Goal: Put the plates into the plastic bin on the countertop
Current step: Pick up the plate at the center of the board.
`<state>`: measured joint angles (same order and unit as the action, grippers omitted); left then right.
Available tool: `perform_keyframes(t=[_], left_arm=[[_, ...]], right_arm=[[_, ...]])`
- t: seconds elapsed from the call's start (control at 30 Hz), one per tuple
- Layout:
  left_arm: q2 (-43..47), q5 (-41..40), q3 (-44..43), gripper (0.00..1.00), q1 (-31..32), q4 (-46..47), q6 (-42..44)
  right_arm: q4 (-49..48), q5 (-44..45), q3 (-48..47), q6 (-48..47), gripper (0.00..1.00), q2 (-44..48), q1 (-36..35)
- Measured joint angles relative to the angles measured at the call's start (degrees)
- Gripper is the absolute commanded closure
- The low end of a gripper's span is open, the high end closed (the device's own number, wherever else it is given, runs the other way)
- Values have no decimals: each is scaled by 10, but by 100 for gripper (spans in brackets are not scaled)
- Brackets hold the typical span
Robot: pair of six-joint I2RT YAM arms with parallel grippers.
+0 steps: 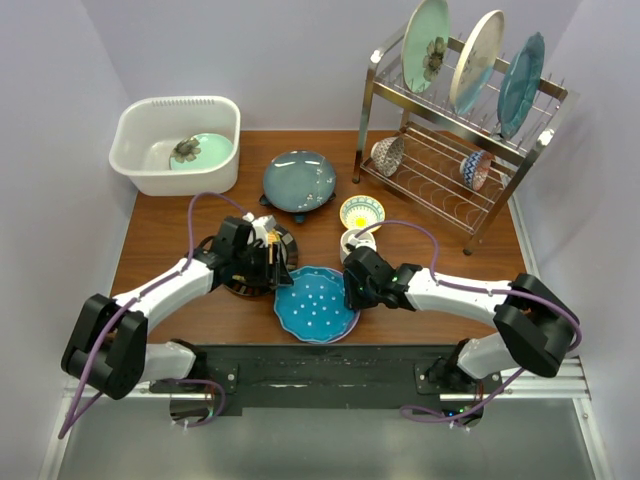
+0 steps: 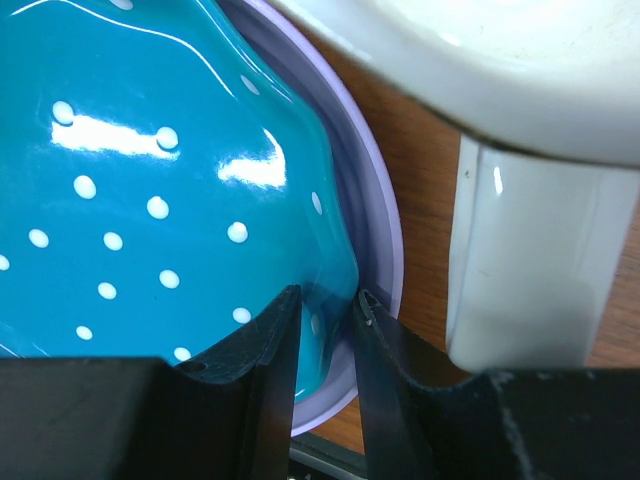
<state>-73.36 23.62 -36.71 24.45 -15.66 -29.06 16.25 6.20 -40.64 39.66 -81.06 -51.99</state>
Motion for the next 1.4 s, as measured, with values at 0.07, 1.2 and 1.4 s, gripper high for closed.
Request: perform_keyframes(t=[0.07,1.2,1.4], left_arm=[[0,0,-4,43,0,-14,2],[0,97,37,57,-4,-73,10],[0,150,70,57,-5,-17,-25]], right_arm=[[-2,-3,0,0,69,-1,0],[-24,-26,1,-2,69,-11,3],[-23,-20,4,-3,69,-11,7]])
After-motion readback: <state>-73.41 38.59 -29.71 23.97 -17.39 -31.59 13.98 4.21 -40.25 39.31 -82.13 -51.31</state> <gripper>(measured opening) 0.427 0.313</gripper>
